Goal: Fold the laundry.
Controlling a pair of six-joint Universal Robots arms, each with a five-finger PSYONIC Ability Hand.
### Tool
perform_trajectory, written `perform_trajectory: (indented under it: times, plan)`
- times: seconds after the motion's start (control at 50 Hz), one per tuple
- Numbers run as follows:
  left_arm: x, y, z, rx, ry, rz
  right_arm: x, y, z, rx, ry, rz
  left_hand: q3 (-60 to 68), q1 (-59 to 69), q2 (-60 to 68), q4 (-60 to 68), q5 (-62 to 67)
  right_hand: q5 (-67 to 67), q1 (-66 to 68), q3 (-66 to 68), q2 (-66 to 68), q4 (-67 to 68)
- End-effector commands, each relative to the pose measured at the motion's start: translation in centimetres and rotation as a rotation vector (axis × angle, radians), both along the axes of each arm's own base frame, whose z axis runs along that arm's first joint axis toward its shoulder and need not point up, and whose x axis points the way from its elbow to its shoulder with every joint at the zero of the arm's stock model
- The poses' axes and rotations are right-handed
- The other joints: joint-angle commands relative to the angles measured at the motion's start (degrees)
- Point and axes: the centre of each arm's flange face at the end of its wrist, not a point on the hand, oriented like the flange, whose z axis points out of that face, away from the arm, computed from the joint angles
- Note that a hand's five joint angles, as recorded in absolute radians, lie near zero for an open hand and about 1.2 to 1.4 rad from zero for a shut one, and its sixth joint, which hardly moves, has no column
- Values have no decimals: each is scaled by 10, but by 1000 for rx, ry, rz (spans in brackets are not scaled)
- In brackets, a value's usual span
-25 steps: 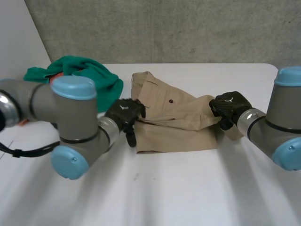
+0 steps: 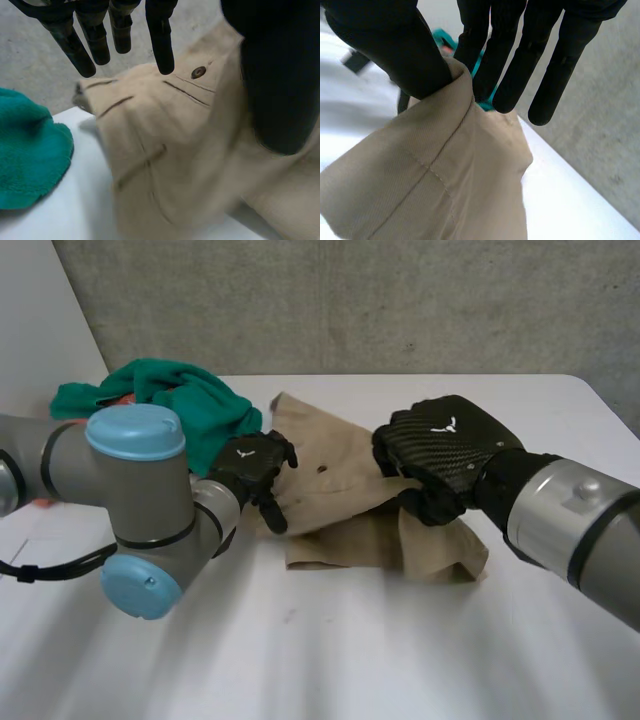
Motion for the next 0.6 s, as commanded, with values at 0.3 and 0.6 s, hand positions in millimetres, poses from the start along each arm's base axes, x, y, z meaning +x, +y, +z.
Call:
perform_trajectory:
  times: [0.3,0.6]
  plan:
    - [46,-29,157,-496,182,165,-9,46,28,55,-134,30,681,526,684,685,676,124,159,119,123,117]
    - [-6,-20,252,-659,553,23,-3,31,11,230,-229,-50,681,526,684,685,676,-576,-541,-581,-577,-583]
